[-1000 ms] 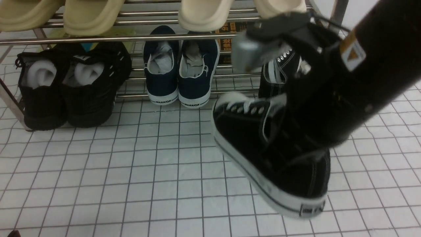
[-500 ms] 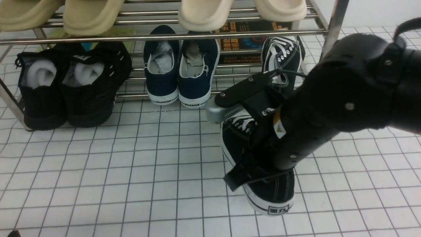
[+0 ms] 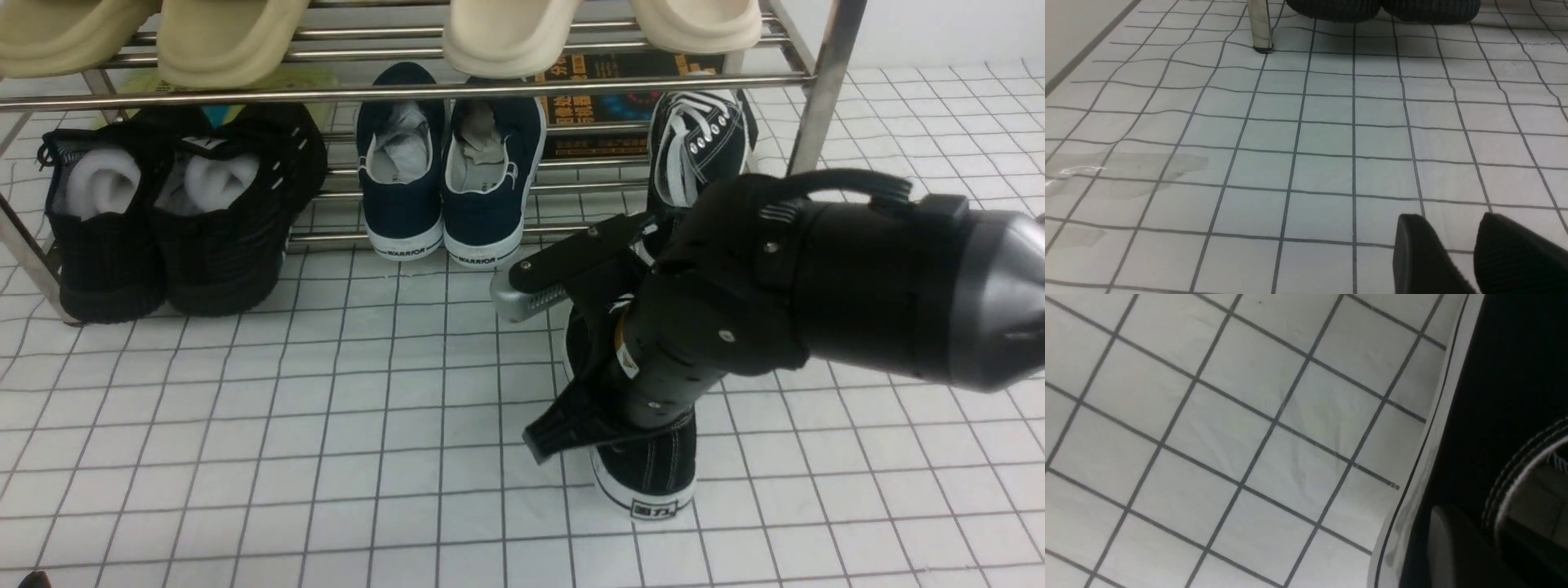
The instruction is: Take the shoes off the shelf with your hand from the white checkered tablecloth.
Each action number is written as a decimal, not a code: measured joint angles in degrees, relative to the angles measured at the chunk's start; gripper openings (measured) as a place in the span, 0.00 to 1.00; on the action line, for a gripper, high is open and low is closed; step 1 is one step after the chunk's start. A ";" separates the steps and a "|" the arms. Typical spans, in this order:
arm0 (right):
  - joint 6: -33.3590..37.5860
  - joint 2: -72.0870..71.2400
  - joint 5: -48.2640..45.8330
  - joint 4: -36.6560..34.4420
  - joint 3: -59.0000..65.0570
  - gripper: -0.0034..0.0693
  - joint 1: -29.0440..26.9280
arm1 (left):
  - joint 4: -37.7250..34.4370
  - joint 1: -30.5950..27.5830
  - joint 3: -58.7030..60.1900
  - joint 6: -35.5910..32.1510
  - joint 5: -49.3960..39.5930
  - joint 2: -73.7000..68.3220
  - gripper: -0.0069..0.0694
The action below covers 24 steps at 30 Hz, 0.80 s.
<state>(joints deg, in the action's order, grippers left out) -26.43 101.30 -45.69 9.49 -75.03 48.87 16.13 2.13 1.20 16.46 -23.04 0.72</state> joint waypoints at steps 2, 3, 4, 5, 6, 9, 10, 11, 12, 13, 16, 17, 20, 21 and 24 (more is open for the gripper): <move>0.11 0.07 0.00 -0.45 -0.07 0.22 0.00 | 0.00 0.00 0.00 0.00 0.00 0.00 0.41; 0.72 0.07 -0.13 -1.17 -0.56 0.28 0.00 | 0.00 0.00 0.00 0.00 0.00 0.00 0.41; 2.00 0.07 -1.15 -1.31 -1.55 0.36 0.00 | 0.00 0.00 0.00 0.00 0.00 0.00 0.41; 2.19 0.07 -1.40 -1.31 -1.77 0.37 0.00 | 0.00 0.00 0.00 0.00 0.00 0.00 0.41; 3.62 0.07 -3.54 -1.21 -3.68 0.45 -0.11 | 0.00 0.00 0.00 0.00 0.00 0.00 0.41; 5.21 0.07 -8.15 0.03 -9.08 0.58 -1.08 | 0.00 0.00 0.00 0.00 0.00 0.00 0.41; 5.21 0.07 -8.15 0.18 -9.44 0.58 -1.23 | 0.00 0.00 0.00 0.00 0.00 0.00 0.41; 5.30 0.01 -9.08 2.42 -12.77 0.63 -3.05 | 0.00 0.00 0.00 0.00 0.00 0.00 0.41; 5.30 0.02 -9.08 2.42 -13.05 0.63 -3.28 | 0.00 0.00 0.00 0.00 0.00 0.00 0.41; 5.30 0.02 -9.00 3.46 -14.11 0.64 -4.27 | 0.00 0.00 0.00 0.00 0.00 0.00 0.41; 4.36 0.07 -5.40 5.18 -16.43 0.65 -9.49 | 0.00 0.00 0.00 0.00 0.00 0.00 0.41; 3.81 0.21 -3.94 5.37 -16.54 0.65 -10.91 | 0.00 0.00 0.00 0.00 0.00 0.00 0.41; 3.21 1.22 0.10 5.69 -16.61 0.65 -13.92 | 0.00 0.00 0.00 0.00 0.00 0.00 0.41; 3.21 1.42 0.57 5.68 -16.61 0.65 -14.49 | 0.00 0.00 0.00 0.00 0.00 0.00 0.41; 3.20 4.00 5.02 5.89 -16.61 0.65 -16.83 | 0.00 0.00 0.00 0.00 0.00 0.00 0.41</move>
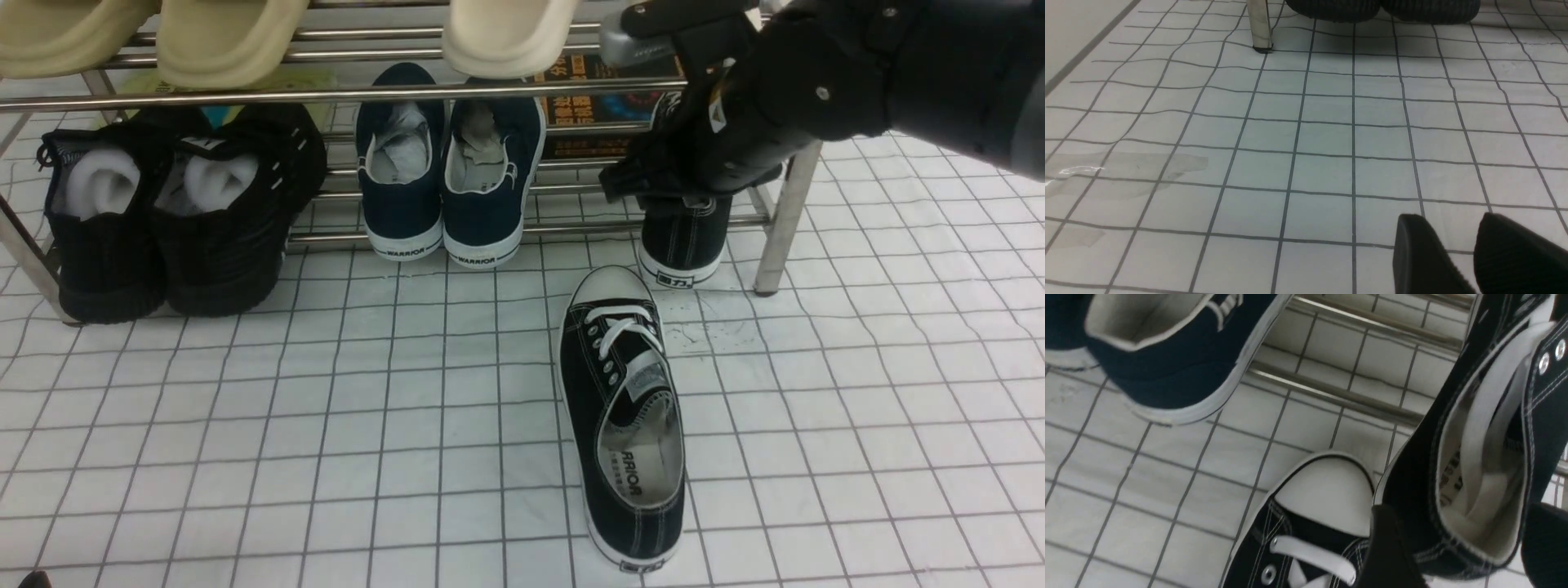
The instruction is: Take the shoes off the shelf with your hand from the white checkered tablecloth.
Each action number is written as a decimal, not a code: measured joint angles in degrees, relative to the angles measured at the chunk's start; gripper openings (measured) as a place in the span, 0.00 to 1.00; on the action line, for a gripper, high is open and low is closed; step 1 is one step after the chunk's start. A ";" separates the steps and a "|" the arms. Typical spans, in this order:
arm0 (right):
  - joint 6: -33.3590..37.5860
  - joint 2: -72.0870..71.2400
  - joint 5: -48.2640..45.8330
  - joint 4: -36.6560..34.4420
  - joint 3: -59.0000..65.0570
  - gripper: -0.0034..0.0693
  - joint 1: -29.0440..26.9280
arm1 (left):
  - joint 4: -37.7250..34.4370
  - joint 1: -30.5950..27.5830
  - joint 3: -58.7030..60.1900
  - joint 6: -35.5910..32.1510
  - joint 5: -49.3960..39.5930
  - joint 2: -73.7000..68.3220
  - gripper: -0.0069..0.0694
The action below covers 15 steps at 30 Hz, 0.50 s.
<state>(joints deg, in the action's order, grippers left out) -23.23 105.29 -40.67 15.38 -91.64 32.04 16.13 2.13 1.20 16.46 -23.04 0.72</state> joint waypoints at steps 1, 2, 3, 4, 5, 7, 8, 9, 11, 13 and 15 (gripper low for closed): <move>0.00 0.66 1.40 0.00 0.00 0.65 -0.46 | 0.00 0.00 0.00 0.00 0.00 0.00 0.41; 0.00 1.68 2.87 0.00 0.00 0.65 -1.01 | 0.00 0.00 0.00 0.00 0.00 0.00 0.41; 0.00 2.52 4.18 0.21 0.00 0.65 -1.32 | 0.00 0.00 0.00 0.00 0.00 0.00 0.41; 0.00 3.06 5.25 0.20 0.00 0.65 -1.58 | 0.00 0.00 0.00 0.00 0.00 0.00 0.41; 0.00 3.88 6.37 0.32 0.00 0.65 -1.68 | 0.00 0.00 0.00 0.00 0.00 0.00 0.41; 0.00 5.15 7.95 0.58 0.00 0.65 -1.84 | 0.00 0.00 0.00 0.00 0.00 0.00 0.41; 0.00 6.22 8.80 0.85 0.00 0.65 -1.88 | 0.00 0.00 0.00 0.00 0.00 0.00 0.41; 0.00 7.06 9.89 1.05 0.00 0.65 -1.95 | 0.00 0.00 0.00 0.00 0.00 0.00 0.41; 0.00 8.32 10.53 1.33 0.00 0.62 -1.95 | 0.00 0.00 0.00 0.00 0.00 0.00 0.41; 0.00 8.84 10.71 1.57 0.00 0.58 -1.95 | 0.00 0.00 0.00 0.00 0.00 0.00 0.41; 0.00 9.11 10.76 1.88 0.00 0.46 -2.02 | 0.00 0.00 0.00 0.00 0.00 0.00 0.41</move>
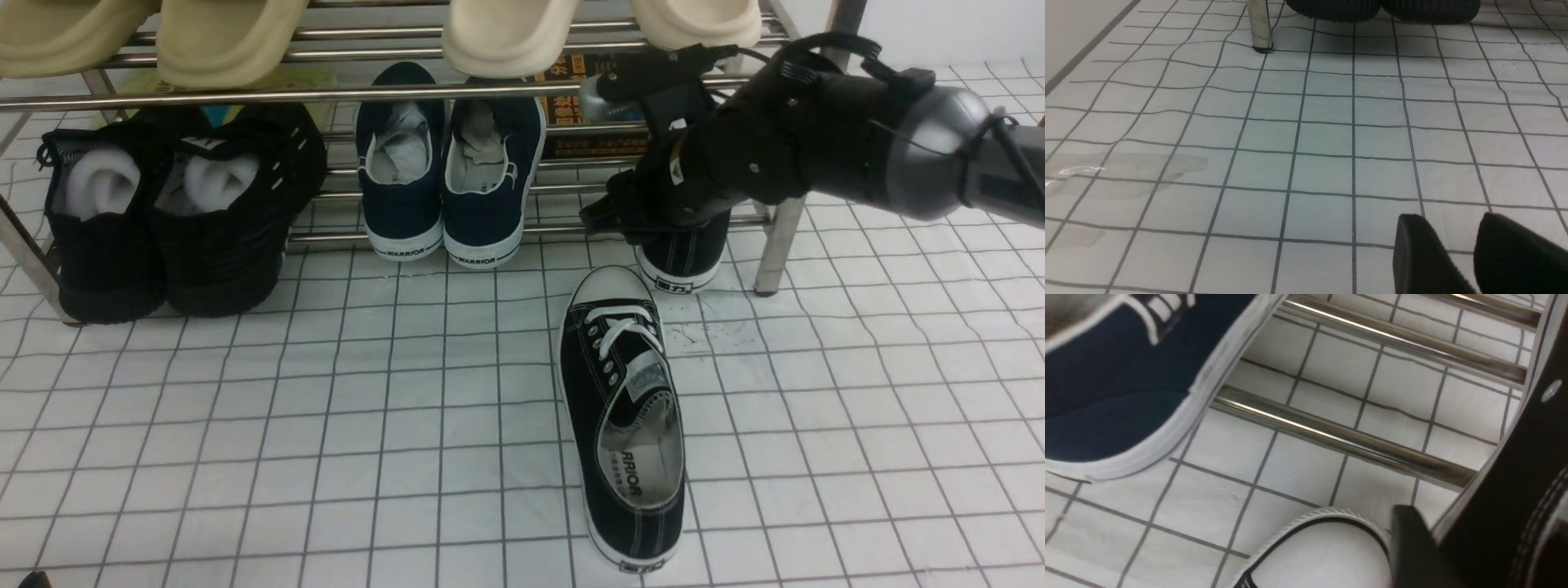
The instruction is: Take the shoes off the shelf with your hand from the white checkered tablecloth.
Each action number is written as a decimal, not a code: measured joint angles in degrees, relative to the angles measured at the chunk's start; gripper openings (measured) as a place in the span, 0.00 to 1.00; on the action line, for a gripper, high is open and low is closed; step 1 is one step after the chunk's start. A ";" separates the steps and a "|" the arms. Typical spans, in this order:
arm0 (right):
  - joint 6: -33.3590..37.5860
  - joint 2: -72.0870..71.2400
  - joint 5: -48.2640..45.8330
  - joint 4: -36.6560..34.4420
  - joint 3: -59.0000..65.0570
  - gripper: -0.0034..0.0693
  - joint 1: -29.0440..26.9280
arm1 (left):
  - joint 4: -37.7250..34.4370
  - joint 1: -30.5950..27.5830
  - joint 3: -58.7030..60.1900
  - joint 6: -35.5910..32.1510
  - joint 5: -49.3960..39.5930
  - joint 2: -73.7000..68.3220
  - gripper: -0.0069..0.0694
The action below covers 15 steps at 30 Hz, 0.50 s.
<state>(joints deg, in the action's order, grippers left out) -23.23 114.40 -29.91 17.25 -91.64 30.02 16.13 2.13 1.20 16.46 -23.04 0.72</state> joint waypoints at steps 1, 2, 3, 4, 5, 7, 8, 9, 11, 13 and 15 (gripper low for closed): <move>0.00 0.00 -0.08 0.00 0.00 0.43 -0.05 | 0.00 0.00 0.00 0.00 0.00 0.00 0.41; 0.00 -0.11 -0.50 0.05 0.00 0.30 -0.11 | 0.00 0.00 0.00 0.00 0.00 0.00 0.41; 0.00 -0.45 -1.16 -0.11 0.00 0.19 -0.11 | 0.00 0.00 0.00 0.00 0.00 0.00 0.41; 0.00 -0.55 -1.35 -0.21 0.00 0.16 -0.11 | 0.00 0.00 0.00 0.00 0.00 0.00 0.41; 0.00 -1.41 -3.21 -1.24 0.00 0.09 0.06 | 0.00 0.00 0.00 0.00 0.00 0.00 0.41; 0.76 -3.17 -7.65 -3.53 0.00 0.06 0.43 | 0.00 0.00 0.00 0.00 0.00 0.00 0.41; 1.53 -4.30 -9.77 -4.60 0.11 0.06 0.65 | 0.00 0.00 0.00 0.00 0.00 0.00 0.41; 3.04 -6.38 -13.18 -6.29 0.17 0.06 1.06 | 0.00 0.00 0.00 0.00 0.00 0.00 0.41; 5.48 -10.11 -17.95 -8.53 0.17 0.06 1.62 | 0.00 0.00 0.00 0.00 0.00 0.00 0.41; 9.41 -14.18 -23.52 -11.76 0.17 0.06 1.91 | 0.00 0.00 0.00 0.00 0.00 0.00 0.41; 13.61 -18.88 -29.60 -14.49 0.17 0.06 2.23 | 0.00 0.00 0.00 0.00 0.00 0.00 0.41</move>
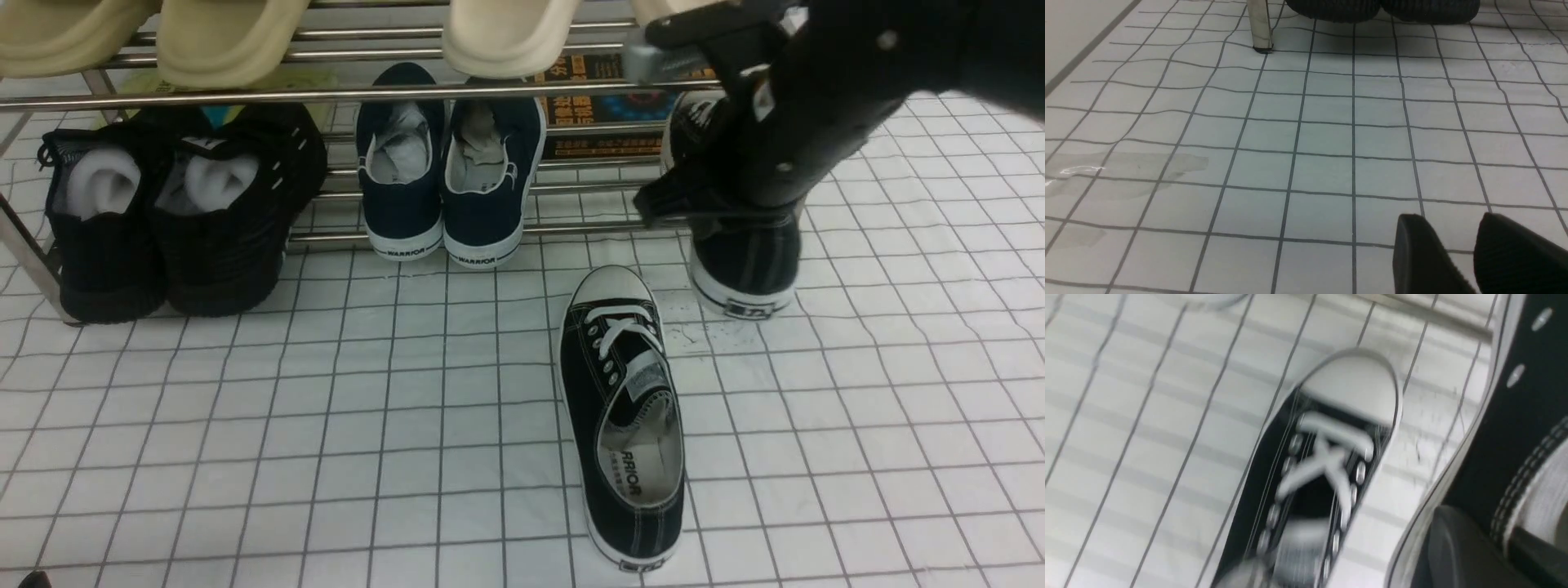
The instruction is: Take the shoes off the shelf with your hand from the white checkered tablecloth.
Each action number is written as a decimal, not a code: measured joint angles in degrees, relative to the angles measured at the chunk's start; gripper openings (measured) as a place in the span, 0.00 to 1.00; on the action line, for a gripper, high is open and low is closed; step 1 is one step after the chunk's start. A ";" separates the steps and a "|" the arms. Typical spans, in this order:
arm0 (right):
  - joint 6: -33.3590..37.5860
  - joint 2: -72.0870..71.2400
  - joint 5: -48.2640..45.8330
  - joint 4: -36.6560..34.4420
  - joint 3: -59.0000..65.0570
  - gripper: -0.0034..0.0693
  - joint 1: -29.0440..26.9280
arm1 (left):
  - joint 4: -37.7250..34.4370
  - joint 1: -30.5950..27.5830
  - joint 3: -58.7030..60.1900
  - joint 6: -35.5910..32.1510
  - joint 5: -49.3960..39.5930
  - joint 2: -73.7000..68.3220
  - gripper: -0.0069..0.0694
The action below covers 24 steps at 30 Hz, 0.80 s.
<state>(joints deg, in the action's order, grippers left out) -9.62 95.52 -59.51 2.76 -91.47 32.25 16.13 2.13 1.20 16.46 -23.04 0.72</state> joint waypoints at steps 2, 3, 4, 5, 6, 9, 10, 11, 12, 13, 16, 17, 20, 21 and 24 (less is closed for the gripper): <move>2.56 -3.67 -5.42 -2.76 0.59 0.06 0.00 | 0.00 0.00 0.00 0.00 0.00 0.00 0.41; 2.56 -3.67 -5.42 -2.76 0.59 0.06 0.00 | 0.00 0.00 0.00 0.00 0.00 0.00 0.41; 3.33 -5.83 -8.52 -4.15 1.66 0.06 0.00 | 0.00 0.00 0.00 0.00 0.00 0.00 0.41; 3.60 -7.75 -10.37 -5.45 3.09 0.06 0.00 | 0.00 0.00 0.00 0.00 0.00 0.00 0.41; 3.59 -8.01 -10.77 -5.65 3.69 0.06 0.00 | 0.00 0.00 0.00 0.00 0.00 0.00 0.41; 3.72 -11.46 -11.59 -7.84 9.23 0.06 0.00 | 0.00 0.00 0.00 0.00 0.00 0.00 0.41; 3.72 -12.84 -10.48 -8.52 13.41 0.06 0.00 | 0.00 0.00 0.00 0.00 0.00 0.00 0.41; 3.72 -12.94 -10.48 -8.52 13.41 0.06 0.00 | 0.00 0.00 0.00 0.00 0.00 0.00 0.41; 3.72 -13.42 -8.23 -8.52 16.93 0.06 0.00 | 0.00 0.00 0.00 0.00 0.00 0.00 0.41; 3.72 -13.48 -6.81 -8.37 18.51 0.06 0.00 | 0.00 0.00 0.00 0.00 0.00 0.00 0.41; 3.72 -13.10 0.23 -6.69 23.79 0.06 0.00 | 0.00 0.00 0.00 0.00 0.00 0.00 0.41; 3.72 -13.01 0.70 -6.57 24.29 0.06 0.00 | 0.00 0.00 0.00 0.00 0.00 0.00 0.41; 3.86 -11.56 7.10 -4.06 26.86 0.06 0.00 | 0.00 0.00 0.00 0.00 0.00 0.00 0.41; 3.86 -10.95 8.03 -3.51 26.96 0.06 0.00 | 0.00 0.00 0.00 0.00 0.00 0.00 0.41; 3.91 -9.82 9.35 -3.87 27.10 0.06 0.14 | 0.00 0.00 0.00 0.00 0.00 0.00 0.41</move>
<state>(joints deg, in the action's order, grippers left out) -5.72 85.70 -50.16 -1.10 -64.38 32.39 16.13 2.13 1.20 16.46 -23.04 0.72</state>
